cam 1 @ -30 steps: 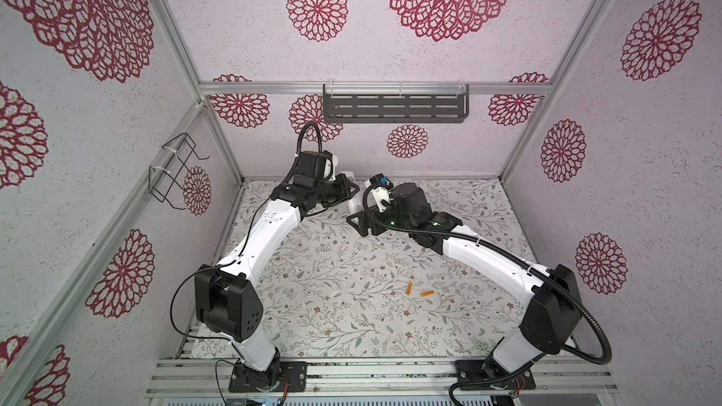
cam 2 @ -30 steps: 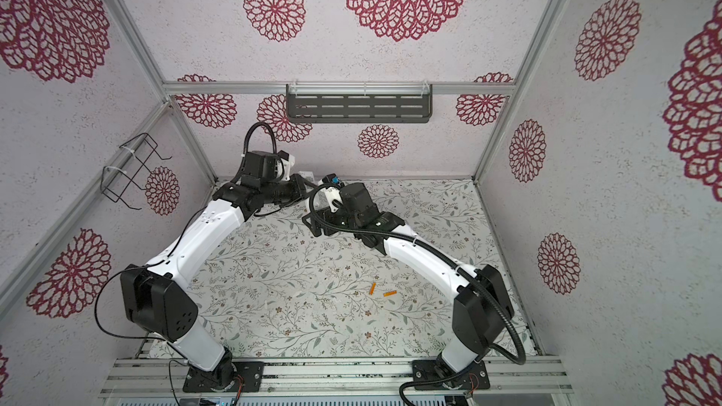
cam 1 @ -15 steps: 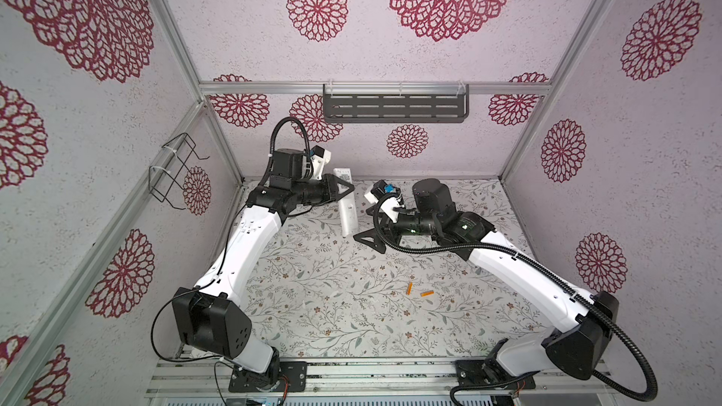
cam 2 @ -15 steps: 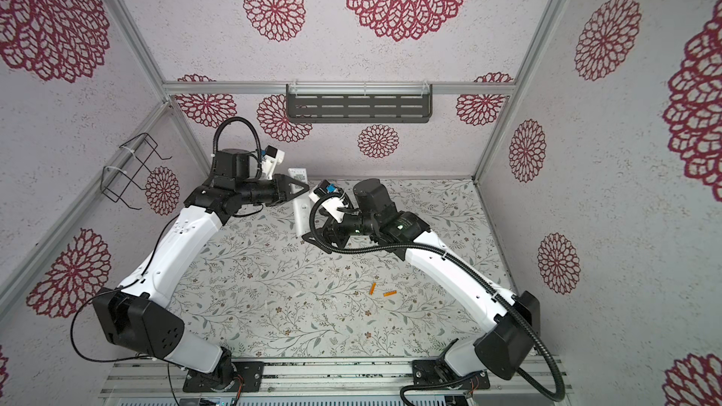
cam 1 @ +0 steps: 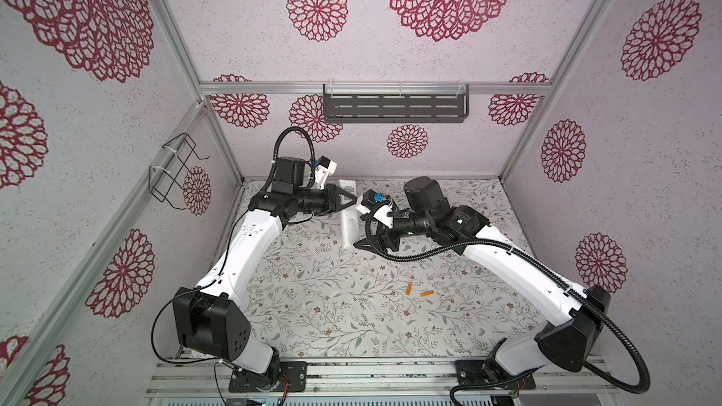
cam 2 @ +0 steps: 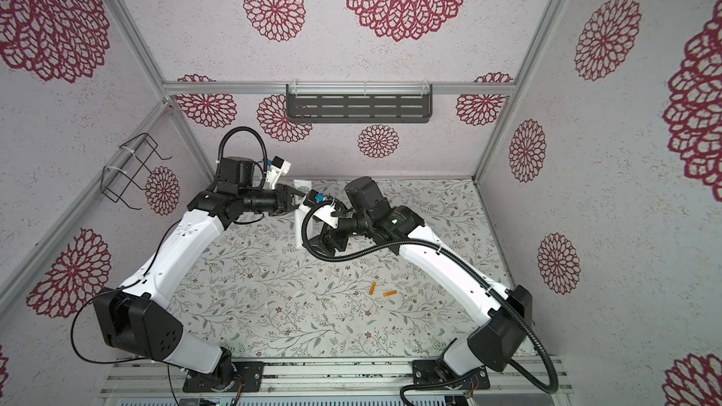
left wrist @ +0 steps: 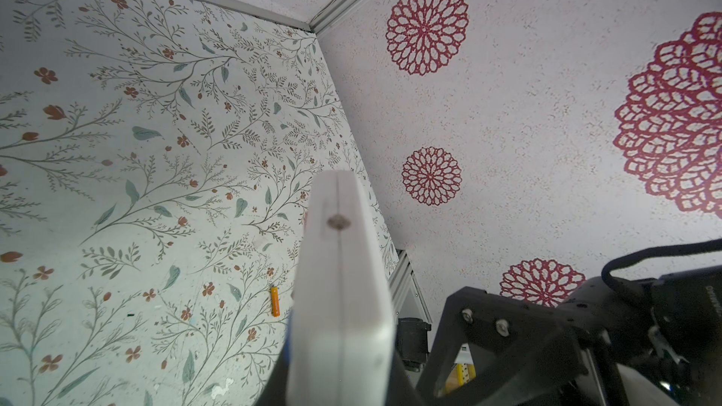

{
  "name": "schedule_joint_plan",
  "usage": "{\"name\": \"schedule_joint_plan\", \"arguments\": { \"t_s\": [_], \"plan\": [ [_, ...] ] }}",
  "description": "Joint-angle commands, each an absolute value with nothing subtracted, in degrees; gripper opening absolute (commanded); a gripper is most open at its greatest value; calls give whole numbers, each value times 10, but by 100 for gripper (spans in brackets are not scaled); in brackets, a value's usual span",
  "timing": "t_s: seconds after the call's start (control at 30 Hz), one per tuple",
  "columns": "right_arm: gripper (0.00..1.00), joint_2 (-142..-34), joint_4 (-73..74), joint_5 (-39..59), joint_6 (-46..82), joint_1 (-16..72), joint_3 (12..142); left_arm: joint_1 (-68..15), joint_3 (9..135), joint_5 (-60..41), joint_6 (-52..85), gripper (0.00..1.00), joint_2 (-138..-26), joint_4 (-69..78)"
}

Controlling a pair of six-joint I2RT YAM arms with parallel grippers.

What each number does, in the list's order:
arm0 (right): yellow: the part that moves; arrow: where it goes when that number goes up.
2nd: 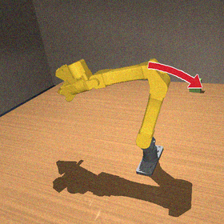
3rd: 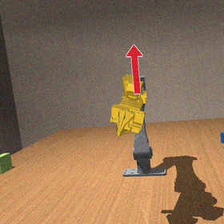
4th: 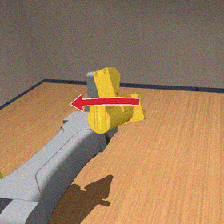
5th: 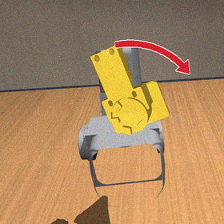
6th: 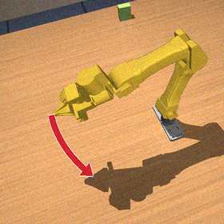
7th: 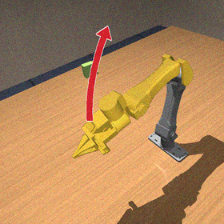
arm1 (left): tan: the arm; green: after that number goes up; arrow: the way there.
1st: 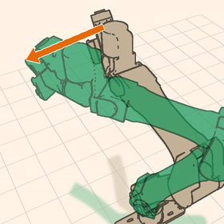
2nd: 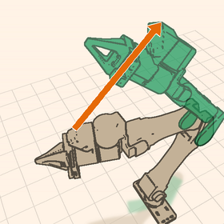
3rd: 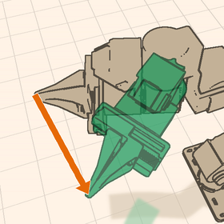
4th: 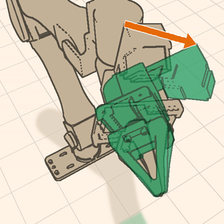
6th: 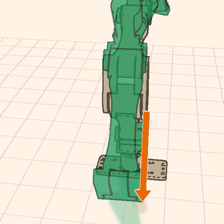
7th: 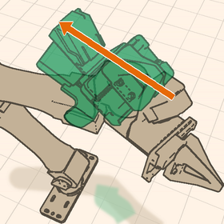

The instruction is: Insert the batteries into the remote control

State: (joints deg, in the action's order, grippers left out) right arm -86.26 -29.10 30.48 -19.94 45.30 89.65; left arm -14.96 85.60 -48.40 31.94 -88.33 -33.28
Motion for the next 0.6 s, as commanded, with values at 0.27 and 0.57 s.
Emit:
{"name": "schedule_joint_plan", "arguments": {
  "t_s": [0.27, 0.57],
  "plan": [
    [81, -884, -301, 310, -234, 471, 933, -166, 839, -519, 321, 0, -861, -295],
    [80, -895, -305, 294, -240, 480, 930, -168, 837, -535, 331, 0, -859, -277]
  ]
}}
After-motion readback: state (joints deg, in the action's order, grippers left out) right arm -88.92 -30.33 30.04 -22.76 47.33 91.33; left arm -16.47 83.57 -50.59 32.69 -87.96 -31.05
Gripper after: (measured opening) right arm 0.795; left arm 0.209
